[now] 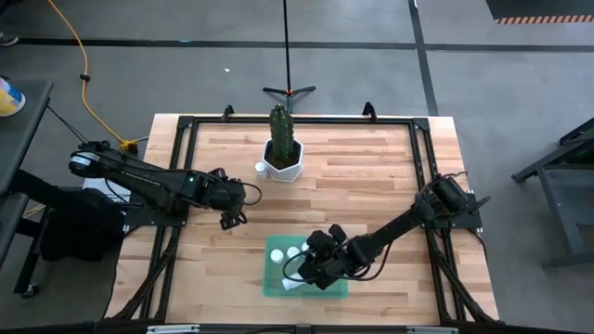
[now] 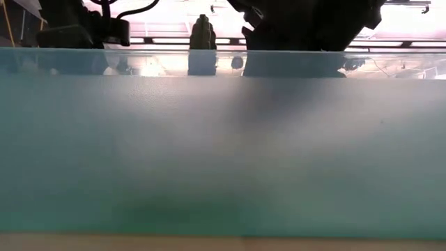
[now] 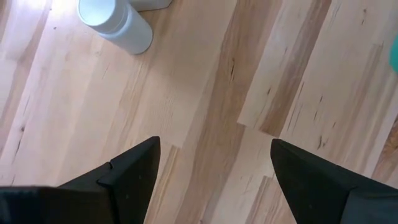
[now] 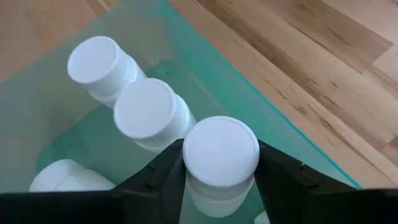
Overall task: Pick and place pill bottles into a basket
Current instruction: Put the white pill bottle into the green bin
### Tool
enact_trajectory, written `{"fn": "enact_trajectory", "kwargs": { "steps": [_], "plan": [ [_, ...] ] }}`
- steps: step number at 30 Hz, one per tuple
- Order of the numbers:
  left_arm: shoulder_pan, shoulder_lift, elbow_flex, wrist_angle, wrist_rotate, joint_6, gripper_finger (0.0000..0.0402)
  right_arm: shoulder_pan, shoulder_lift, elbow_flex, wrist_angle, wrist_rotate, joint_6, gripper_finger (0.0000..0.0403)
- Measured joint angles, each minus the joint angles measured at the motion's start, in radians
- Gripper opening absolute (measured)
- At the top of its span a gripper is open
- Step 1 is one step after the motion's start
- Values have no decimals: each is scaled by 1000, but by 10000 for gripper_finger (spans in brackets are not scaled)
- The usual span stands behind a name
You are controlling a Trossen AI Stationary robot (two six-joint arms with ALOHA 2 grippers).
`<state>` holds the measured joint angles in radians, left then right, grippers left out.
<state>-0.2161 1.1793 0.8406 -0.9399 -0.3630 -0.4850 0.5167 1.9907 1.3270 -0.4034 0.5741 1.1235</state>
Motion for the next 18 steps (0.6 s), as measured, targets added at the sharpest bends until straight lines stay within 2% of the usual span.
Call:
{"fn": "enact_trajectory", "kwargs": {
  "steps": [4, 7, 18],
  "plan": [
    [0, 0, 0, -2, 0, 0, 337, 0, 2, 0, -4, -47, -1, 214],
    [0, 0, 0, -2, 0, 0, 337, 0, 3, 0, -3, -76, -2, 239],
    [0, 0, 0, -2, -10, 0, 337, 0, -21, 0, -2, -113, -14, 251]
  ]
}}
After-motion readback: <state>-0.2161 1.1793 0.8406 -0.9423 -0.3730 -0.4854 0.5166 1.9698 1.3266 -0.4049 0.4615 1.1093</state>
